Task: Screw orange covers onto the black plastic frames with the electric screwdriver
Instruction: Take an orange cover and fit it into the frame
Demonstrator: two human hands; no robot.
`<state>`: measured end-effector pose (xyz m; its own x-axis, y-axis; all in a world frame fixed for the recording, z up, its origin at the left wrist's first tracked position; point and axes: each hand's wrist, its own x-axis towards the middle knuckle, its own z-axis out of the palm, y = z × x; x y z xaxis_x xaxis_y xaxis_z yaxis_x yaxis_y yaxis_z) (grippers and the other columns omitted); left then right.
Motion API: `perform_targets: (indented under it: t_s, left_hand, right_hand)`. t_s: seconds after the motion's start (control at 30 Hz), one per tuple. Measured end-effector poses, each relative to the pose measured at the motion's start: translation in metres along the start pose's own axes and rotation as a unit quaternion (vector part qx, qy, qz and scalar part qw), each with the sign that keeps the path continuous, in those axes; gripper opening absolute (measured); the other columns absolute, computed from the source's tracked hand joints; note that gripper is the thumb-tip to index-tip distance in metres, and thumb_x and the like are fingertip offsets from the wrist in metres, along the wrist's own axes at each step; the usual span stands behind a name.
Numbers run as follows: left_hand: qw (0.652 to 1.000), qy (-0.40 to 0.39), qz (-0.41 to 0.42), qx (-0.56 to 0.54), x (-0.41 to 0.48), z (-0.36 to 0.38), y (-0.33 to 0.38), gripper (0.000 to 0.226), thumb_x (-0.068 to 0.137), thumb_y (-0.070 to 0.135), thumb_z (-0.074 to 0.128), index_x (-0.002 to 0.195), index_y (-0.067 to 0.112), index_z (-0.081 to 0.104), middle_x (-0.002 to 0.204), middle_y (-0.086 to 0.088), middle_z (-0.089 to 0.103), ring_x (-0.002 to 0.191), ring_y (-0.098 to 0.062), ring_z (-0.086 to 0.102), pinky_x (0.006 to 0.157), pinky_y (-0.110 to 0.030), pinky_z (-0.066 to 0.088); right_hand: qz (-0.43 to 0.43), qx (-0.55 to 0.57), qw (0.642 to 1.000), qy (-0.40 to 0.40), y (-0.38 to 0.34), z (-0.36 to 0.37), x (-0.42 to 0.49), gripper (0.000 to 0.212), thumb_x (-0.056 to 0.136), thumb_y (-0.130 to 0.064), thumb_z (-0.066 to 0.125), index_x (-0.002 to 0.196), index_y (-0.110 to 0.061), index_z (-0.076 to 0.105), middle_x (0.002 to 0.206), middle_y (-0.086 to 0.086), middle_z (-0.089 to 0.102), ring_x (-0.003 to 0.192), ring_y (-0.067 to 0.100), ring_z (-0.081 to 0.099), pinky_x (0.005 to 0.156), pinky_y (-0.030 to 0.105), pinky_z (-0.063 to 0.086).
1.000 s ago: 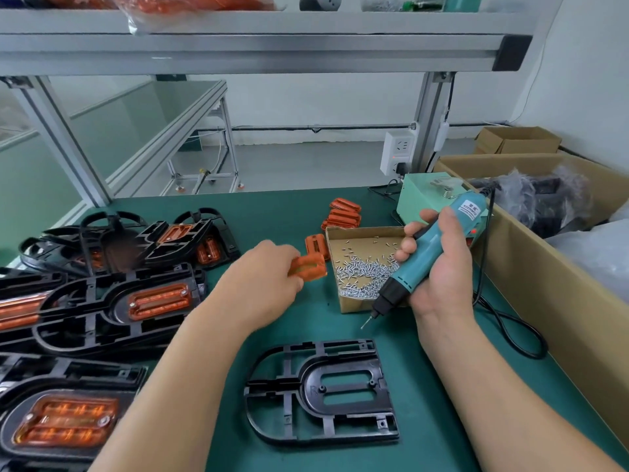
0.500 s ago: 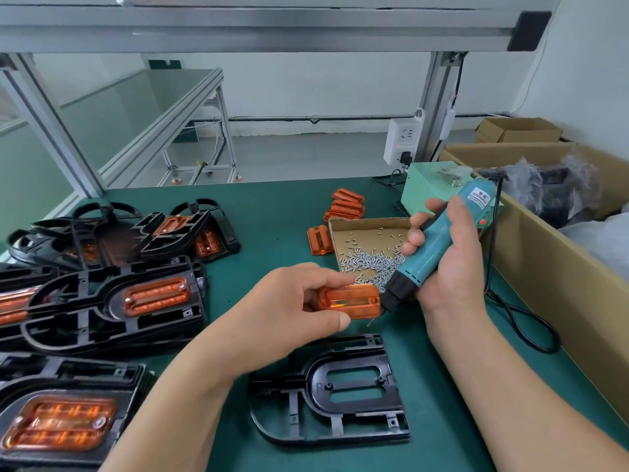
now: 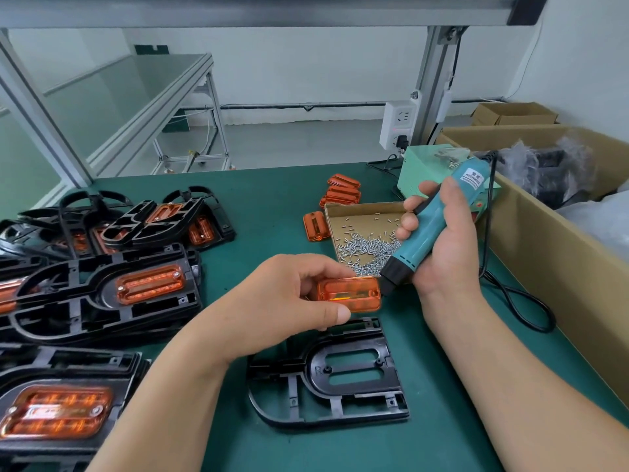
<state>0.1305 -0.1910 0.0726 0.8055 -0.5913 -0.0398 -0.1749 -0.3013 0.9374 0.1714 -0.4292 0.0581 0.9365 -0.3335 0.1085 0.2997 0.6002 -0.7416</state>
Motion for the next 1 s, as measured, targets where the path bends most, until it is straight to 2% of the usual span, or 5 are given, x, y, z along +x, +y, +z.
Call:
perform_targets:
  t_s: [0.27, 0.5, 0.67, 0.8, 1.0]
  left_hand:
    - [1.0, 0.012, 0.008, 0.018, 0.0004, 0.0037, 0.0039, 0.015, 0.094, 0.029, 0.065, 0.106, 0.038, 0.066, 0.085, -0.008, 0.076, 0.074, -0.015, 0.068, 0.063, -0.026, 0.05]
    - [1.0, 0.003, 0.015, -0.021, -0.0013, 0.0023, 0.0071, 0.018, 0.098, 0.033, 0.064, 0.112, 0.033, 0.076, 0.085, -0.003, 0.073, 0.075, -0.016, 0.067, 0.073, -0.027, 0.057]
    - [0.997, -0.06, -0.008, 0.045, -0.0048, 0.0027, 0.004, 0.02, 0.084, 0.026, 0.076, 0.102, 0.03, 0.079, 0.111, -0.001, 0.076, 0.102, -0.032, 0.071, 0.1, -0.057, 0.055]
    - [0.995, -0.089, -0.004, 0.038, -0.005, 0.004, 0.0061, 0.043, 0.084, 0.012, 0.076, 0.12, 0.034, 0.071, 0.12, 0.004, 0.067, 0.106, -0.016, 0.072, 0.097, -0.038, 0.058]
    - [0.995, -0.083, -0.014, 0.06, -0.0039, 0.005, 0.0031, 0.058, 0.083, 0.012, 0.079, 0.136, 0.033, 0.067, 0.121, 0.008, 0.062, 0.114, -0.019, 0.07, 0.106, -0.05, 0.053]
  right_hand:
    - [0.002, 0.001, 1.0, -0.003, -0.0007, 0.0011, -0.0007, 0.025, 0.107, -0.039, 0.057, 0.109, -0.014, 0.059, 0.082, 0.006, 0.065, 0.055, 0.012, 0.055, 0.052, 0.024, 0.05]
    - [0.01, 0.01, 1.0, 0.006, -0.002, 0.0035, -0.0009, 0.025, 0.108, -0.038, 0.056, 0.108, -0.014, 0.059, 0.08, 0.005, 0.064, 0.055, 0.012, 0.054, 0.051, 0.024, 0.048]
    - [0.01, 0.012, 1.0, 0.007, -0.0028, 0.0044, -0.0019, 0.025, 0.109, -0.037, 0.054, 0.105, -0.014, 0.061, 0.08, 0.005, 0.064, 0.054, 0.012, 0.055, 0.051, 0.024, 0.048]
    - [0.006, 0.009, 1.0, 0.012, -0.0027, 0.0043, -0.0015, 0.025, 0.109, -0.038, 0.055, 0.106, -0.013, 0.06, 0.08, 0.006, 0.064, 0.054, 0.013, 0.055, 0.05, 0.024, 0.048]
    - [0.004, 0.005, 1.0, 0.009, -0.0022, 0.0035, -0.0014, 0.025, 0.108, -0.037, 0.057, 0.109, -0.012, 0.058, 0.081, 0.006, 0.065, 0.055, 0.013, 0.055, 0.051, 0.024, 0.049]
